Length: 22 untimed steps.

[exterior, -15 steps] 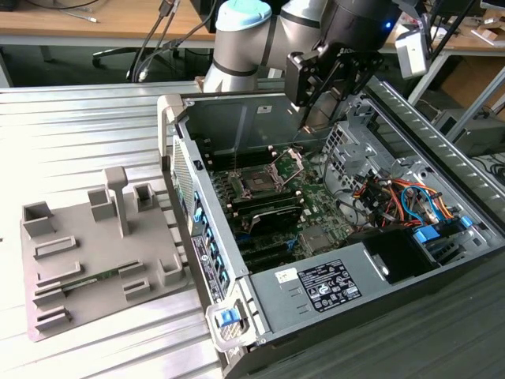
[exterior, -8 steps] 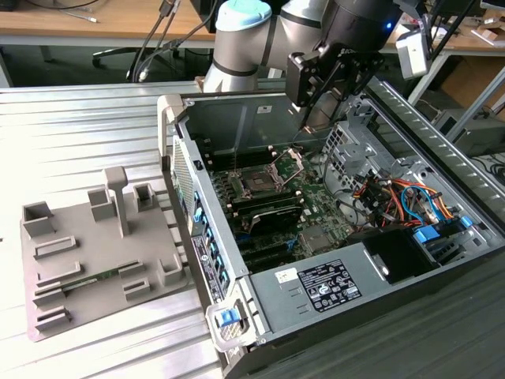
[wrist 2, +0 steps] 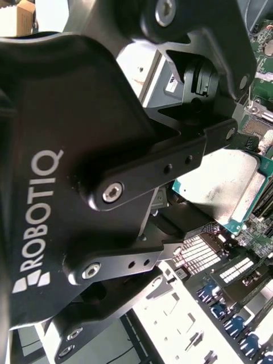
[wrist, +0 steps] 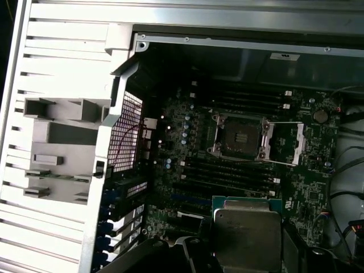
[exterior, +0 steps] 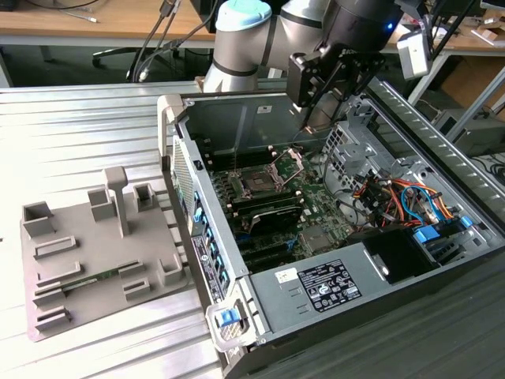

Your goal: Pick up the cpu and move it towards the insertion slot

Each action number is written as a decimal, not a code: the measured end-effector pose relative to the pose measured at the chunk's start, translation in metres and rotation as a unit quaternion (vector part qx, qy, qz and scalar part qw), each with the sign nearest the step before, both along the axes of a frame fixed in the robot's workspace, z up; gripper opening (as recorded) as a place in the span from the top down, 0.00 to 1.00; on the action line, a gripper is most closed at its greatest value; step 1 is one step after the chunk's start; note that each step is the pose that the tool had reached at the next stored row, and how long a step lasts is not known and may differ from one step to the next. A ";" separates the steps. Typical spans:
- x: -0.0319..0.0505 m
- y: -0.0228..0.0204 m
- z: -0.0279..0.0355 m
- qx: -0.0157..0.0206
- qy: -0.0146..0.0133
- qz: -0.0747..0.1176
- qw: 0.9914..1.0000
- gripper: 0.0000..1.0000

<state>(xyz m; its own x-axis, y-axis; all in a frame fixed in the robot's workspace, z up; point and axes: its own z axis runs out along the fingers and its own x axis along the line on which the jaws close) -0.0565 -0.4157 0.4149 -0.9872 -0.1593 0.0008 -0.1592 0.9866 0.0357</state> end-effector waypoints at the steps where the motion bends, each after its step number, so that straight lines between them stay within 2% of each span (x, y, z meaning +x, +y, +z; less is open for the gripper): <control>1: 0.0002 0.0000 -0.0001 0.000 0.000 0.000 1.000 0.45; 22: 0.0045 0.0000 -0.0015 0.000 0.000 0.000 1.000 0.45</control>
